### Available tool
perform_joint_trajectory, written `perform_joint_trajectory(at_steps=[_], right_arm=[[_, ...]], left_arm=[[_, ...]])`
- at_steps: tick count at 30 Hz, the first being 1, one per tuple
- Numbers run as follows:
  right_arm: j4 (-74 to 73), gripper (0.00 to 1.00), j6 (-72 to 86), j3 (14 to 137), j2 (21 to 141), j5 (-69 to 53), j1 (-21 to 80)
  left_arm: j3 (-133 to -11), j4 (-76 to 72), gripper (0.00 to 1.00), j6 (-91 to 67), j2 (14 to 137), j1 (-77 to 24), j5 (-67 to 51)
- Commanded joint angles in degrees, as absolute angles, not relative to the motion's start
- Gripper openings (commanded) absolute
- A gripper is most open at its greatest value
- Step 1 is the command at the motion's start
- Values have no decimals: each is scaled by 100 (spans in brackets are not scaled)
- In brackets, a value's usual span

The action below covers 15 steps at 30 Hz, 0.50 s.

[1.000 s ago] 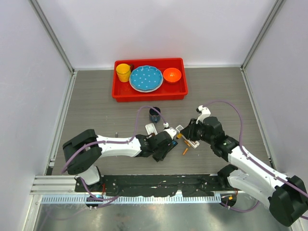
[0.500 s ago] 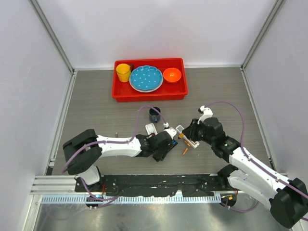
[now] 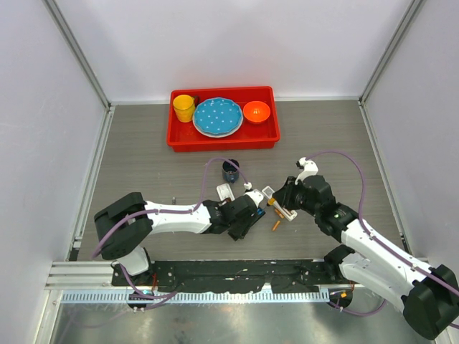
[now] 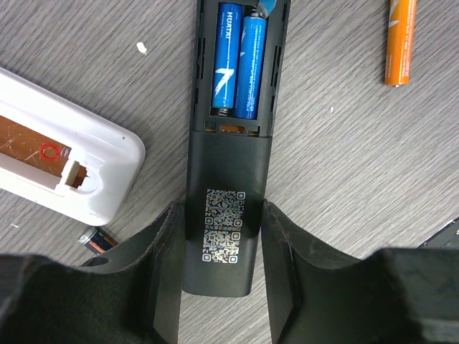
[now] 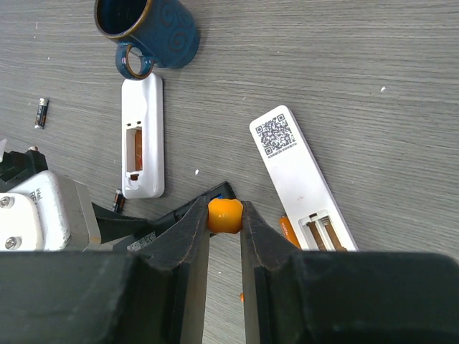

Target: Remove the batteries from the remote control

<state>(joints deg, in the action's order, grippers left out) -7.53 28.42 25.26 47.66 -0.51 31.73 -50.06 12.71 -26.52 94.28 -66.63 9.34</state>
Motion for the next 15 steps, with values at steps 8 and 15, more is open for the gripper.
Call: perform_joint_trajectory(at_steps=[8,15], right_arm=[[-545,1,2804,2505,4861,-377,3173],[-413,1,2865,2444,4544,-984,3173]], left_arm=[[-4755,1582,0,-2786,9914,-6680,554],[-4781,1547,0,-2795,9967,-6680,527]])
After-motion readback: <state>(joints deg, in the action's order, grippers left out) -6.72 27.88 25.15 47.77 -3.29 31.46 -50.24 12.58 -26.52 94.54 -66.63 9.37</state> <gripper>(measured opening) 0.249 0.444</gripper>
